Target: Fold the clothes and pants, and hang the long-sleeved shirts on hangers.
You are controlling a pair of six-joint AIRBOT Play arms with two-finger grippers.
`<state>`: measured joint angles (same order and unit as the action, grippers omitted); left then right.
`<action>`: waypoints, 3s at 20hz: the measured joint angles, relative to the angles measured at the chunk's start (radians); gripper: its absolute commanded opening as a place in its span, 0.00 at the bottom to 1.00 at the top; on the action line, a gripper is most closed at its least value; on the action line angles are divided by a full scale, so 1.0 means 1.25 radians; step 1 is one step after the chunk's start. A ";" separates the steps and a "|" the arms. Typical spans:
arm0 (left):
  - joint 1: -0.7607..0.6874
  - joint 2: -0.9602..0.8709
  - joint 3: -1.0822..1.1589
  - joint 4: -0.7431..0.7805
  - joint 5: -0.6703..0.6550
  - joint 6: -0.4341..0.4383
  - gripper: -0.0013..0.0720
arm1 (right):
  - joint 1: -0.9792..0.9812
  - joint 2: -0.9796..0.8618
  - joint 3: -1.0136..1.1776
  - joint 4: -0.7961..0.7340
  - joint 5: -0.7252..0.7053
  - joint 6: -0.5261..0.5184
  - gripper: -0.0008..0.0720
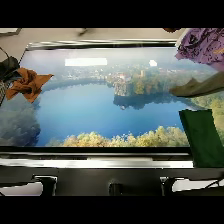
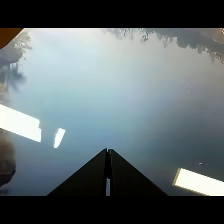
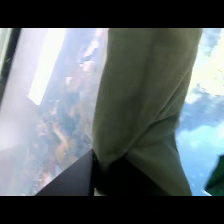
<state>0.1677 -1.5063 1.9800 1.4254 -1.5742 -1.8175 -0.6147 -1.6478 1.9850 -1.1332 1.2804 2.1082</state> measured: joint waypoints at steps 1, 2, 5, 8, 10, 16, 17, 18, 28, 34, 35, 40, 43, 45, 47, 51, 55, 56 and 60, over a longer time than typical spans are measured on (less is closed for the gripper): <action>0.000 0.000 0.000 0.000 -0.006 0.000 0.04 | -0.001 0.011 0.000 -0.027 0.022 0.015 0.05; 0.000 0.000 0.000 0.000 -0.014 0.000 0.04 | -0.002 0.022 0.000 -0.057 0.050 0.027 0.05; 0.000 0.000 0.000 0.000 -0.036 0.000 0.04 | -0.002 0.045 0.000 -0.127 0.135 0.049 0.05; 0.000 0.000 0.000 0.000 -0.055 0.000 0.04 | -0.002 0.054 0.000 -0.177 0.222 0.056 0.05; 0.000 0.000 0.000 0.000 -0.065 0.000 0.04 | -0.002 0.059 0.000 -0.209 0.275 0.060 0.05; 0.000 0.000 0.000 0.000 -0.083 0.000 0.04 | -0.002 0.100 -0.070 -0.298 0.368 0.062 0.05; 0.000 0.000 0.000 0.000 -0.085 0.000 0.04 | -0.002 0.118 -0.105 -0.313 0.370 0.061 0.05; 0.000 0.000 0.000 0.000 -0.086 0.000 0.04 | -0.002 0.140 -0.147 -0.328 0.369 0.059 0.05; 0.000 0.000 0.000 0.000 -0.089 0.000 0.04 | -0.002 0.312 -0.497 -0.482 0.270 0.074 0.06; 0.000 0.000 0.000 0.000 -0.090 0.000 0.04 | -0.003 0.357 -0.673 -0.546 0.250 0.088 0.06; 0.000 0.000 0.000 0.000 -0.090 0.000 0.04 | -0.003 0.361 -0.694 -0.556 0.245 0.089 0.06; 0.000 0.000 0.000 0.000 -0.090 0.001 0.04 | -0.003 0.368 -0.773 -0.608 0.206 0.099 0.06; 0.000 0.000 0.000 0.000 -0.090 0.001 0.04 | -0.003 0.370 -0.803 -0.634 0.194 0.110 0.06; 0.000 0.000 0.000 0.000 -0.090 0.001 0.04 | -0.003 0.370 -0.818 -0.650 0.189 0.116 0.06; 0.000 0.000 0.000 0.000 -0.090 0.001 0.04 | -0.003 0.370 -0.833 -0.664 0.188 0.119 0.06; 0.000 0.000 0.000 0.000 -0.090 0.001 0.04 | -0.003 0.370 -0.857 -0.680 0.186 0.129 0.53; 0.000 0.000 0.000 0.000 -0.089 0.001 0.04 | -0.003 0.370 -0.845 -0.680 0.163 0.126 0.67; 0.000 0.000 0.000 0.000 -0.089 0.001 0.04 | -0.003 0.370 -0.823 -0.670 0.149 0.111 0.66; 0.000 0.005 0.000 0.000 -0.089 0.003 0.04 | 0.005 0.370 -0.694 -0.513 0.034 0.012 0.18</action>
<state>0.1677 -1.4994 1.9800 1.4258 -1.6859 -1.8141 -0.6090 -1.1858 1.1179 -1.7748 1.3228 2.1235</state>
